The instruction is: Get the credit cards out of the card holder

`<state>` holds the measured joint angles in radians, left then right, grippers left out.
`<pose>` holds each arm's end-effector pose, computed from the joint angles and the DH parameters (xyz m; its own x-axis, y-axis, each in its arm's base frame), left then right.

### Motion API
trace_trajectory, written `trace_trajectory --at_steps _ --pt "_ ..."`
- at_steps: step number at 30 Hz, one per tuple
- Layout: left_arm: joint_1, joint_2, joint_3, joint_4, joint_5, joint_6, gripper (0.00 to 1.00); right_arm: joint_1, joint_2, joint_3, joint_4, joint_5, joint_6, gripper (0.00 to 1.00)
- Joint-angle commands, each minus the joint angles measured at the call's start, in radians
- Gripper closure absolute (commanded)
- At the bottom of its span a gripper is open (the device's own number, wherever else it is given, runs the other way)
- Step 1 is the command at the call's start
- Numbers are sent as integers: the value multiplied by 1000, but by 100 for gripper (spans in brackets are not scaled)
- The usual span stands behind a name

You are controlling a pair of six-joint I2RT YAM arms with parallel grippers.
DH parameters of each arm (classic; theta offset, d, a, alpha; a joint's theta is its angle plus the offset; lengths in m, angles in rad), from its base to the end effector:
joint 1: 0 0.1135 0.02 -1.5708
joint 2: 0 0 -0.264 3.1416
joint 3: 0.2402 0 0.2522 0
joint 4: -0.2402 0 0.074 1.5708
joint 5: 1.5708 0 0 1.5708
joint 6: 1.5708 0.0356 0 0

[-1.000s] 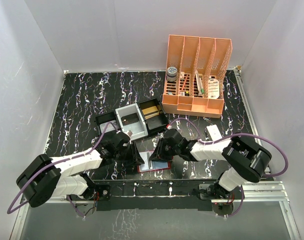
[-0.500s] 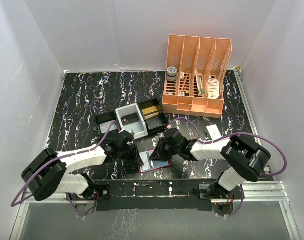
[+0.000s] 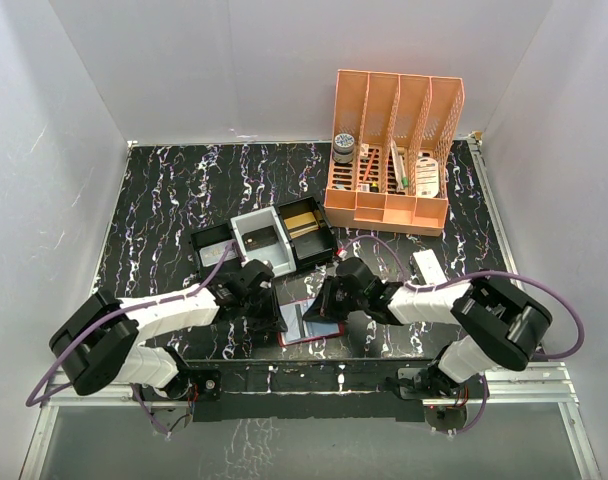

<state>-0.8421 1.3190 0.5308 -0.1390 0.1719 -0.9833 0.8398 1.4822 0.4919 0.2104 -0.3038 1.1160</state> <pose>0.1519 -0.1793 0.1505 -0.9639 -0.1515 -0.2187 0.0020 0.8179 -0.5753 0.1643 0.1991 0.1286 -0.9720 0.2001 -0.1233 0.0473 0.6806 0.7311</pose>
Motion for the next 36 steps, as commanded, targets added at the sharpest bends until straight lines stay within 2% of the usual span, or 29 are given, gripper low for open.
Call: trace_trajectory --at_steps 1,8,19,24,31,36 --pt "-12 43 0 -94 -100 40 89 -13 -59 -18 55 -35 -1 100" --pt "-11 30 -13 -87 -98 41 89 -24 -74 -37 1 -46 -25 100" --pt "-12 40 10 -108 -107 63 89 -41 -105 -16 -150 19 -98 100" --pt "-12 27 6 -111 -111 69 89 -55 -119 -34 -149 15 -100 100" --pt "-12 -37 50 -106 -98 81 82 -62 -110 -48 -96 -16 -77 100" --pt "-12 -65 112 -87 -72 103 72 -65 -101 -46 -83 -26 -71 100"
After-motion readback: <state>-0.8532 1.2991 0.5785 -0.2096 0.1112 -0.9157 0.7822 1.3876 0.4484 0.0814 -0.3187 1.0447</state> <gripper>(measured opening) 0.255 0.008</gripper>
